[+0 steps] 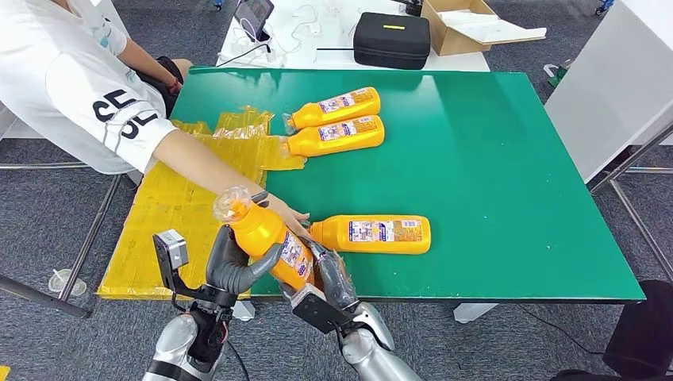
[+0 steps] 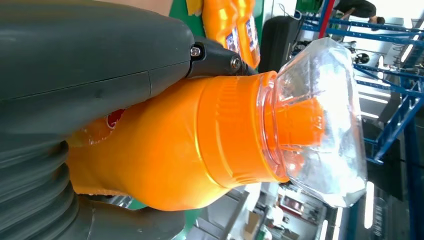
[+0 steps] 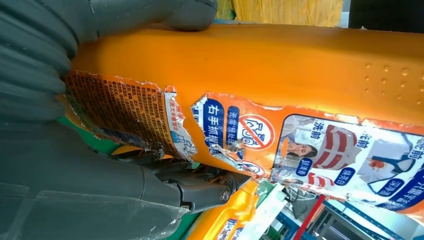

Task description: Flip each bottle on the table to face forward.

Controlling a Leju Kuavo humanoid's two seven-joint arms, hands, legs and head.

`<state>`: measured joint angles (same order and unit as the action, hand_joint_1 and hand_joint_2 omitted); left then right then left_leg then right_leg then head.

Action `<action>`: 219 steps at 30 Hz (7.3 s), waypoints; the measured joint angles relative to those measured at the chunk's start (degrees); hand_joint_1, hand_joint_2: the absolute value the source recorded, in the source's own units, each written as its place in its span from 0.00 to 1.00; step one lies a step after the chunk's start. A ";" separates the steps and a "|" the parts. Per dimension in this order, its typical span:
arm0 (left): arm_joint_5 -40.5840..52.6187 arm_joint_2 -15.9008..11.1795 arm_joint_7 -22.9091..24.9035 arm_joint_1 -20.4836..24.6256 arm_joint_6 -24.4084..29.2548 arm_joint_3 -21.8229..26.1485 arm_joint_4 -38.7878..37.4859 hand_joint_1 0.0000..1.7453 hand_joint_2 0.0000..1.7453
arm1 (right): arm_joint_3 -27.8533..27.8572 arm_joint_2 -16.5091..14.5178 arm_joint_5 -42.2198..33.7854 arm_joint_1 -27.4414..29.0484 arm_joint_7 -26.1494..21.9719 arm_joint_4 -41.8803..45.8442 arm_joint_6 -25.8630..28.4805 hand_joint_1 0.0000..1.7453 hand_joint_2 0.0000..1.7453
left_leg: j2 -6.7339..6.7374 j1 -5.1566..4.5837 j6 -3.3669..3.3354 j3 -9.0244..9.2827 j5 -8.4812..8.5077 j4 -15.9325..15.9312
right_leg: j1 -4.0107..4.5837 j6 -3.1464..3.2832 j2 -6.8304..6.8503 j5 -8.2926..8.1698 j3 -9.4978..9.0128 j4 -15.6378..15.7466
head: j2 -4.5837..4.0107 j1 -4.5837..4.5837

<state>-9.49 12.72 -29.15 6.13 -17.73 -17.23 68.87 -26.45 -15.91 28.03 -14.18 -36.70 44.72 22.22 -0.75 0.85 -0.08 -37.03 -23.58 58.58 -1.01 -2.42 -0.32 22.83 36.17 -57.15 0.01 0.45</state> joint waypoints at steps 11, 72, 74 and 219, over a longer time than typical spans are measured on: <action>0.74 -0.03 1.19 0.74 1.10 0.29 -1.97 1.00 1.00 | -0.20 -0.09 -0.32 0.23 0.71 -0.98 0.44 0.96 1.00 | 0.00 0.00 0.00 0.00 0.00 0.00 | 0.00 0.00 0.00 0.00 0.00 0.00 | -0.01 0.01; 41.93 -6.66 -10.64 14.04 45.63 13.28 -5.81 1.00 1.00 | 2.76 0.52 -22.39 8.03 -3.23 33.05 1.46 0.00 0.00 | 0.18 0.02 0.02 0.03 0.03 0.00 | 0.02 0.02 -0.04 -0.02 0.06 -0.02 | 0.00 0.00; 45.21 -7.46 -10.36 14.43 43.20 12.44 -6.85 1.00 1.00 | 2.86 0.52 -23.42 8.02 -3.27 33.61 0.67 0.00 0.00 | 0.15 0.02 0.02 0.02 0.03 0.00 | 0.02 0.02 -0.03 -0.02 0.05 -0.02 | -0.01 -0.01; 20.65 -1.25 -10.86 6.04 33.08 19.52 -14.99 0.00 1.00 | -15.30 27.22 0.45 -21.68 27.77 0.75 -27.81 1.00 1.00 | -0.15 0.01 0.09 0.11 0.15 0.02 | 0.02 0.06 0.10 -0.10 -0.13 -0.02 | -0.01 0.01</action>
<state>11.16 11.46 -40.01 12.17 15.35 2.29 53.87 -41.75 11.31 28.48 -35.86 -8.93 45.47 -5.59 -0.91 0.86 0.01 -36.93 -23.43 58.59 -1.00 -2.36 -0.21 22.73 36.05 -57.17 0.00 0.46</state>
